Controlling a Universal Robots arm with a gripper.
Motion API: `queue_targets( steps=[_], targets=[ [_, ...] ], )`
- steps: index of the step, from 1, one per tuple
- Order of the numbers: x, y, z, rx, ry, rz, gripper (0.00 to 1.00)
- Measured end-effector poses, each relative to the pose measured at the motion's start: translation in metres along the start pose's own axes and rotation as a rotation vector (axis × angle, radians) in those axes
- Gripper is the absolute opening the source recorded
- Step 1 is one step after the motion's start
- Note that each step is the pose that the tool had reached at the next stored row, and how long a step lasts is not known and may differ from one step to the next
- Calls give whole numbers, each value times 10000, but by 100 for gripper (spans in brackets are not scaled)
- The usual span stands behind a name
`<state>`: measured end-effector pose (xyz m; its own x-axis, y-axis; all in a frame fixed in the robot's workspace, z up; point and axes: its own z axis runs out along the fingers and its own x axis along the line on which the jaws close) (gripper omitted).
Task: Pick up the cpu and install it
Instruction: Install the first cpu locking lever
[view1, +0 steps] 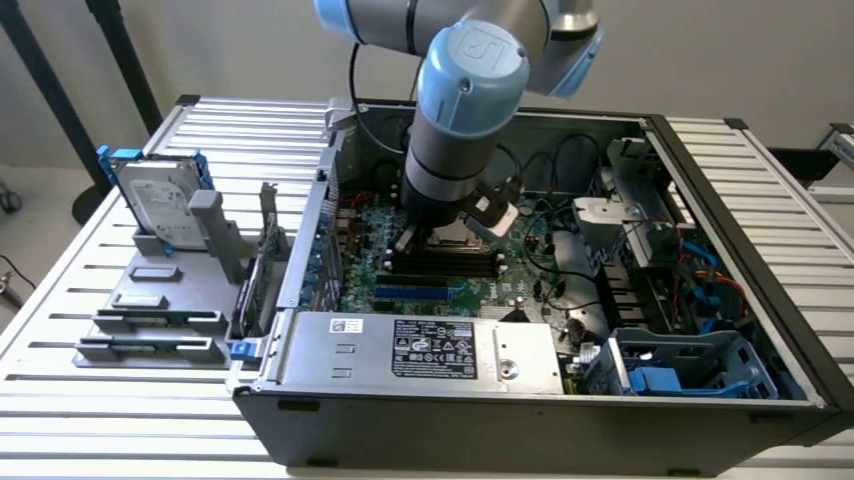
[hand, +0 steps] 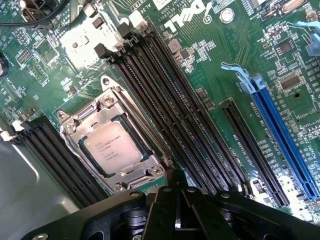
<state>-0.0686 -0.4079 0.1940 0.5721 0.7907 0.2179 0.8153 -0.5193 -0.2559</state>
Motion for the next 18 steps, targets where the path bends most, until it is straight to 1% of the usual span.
queue_targets(
  steps=[3, 5, 8, 10, 12, 18],
  targets=[
    [25, -25, -59, -4, -3, 2, 11],
    [57, -51, -78, -5, -7, 1, 11],
    [135, -121, -54, -20, -36, -12, 11],
    [183, -164, -38, -29, -70, -44, 11],
    [219, -196, -35, -44, -129, -106, 11],
    [277, -252, -81, -77, -405, -467, 11]
  ],
)
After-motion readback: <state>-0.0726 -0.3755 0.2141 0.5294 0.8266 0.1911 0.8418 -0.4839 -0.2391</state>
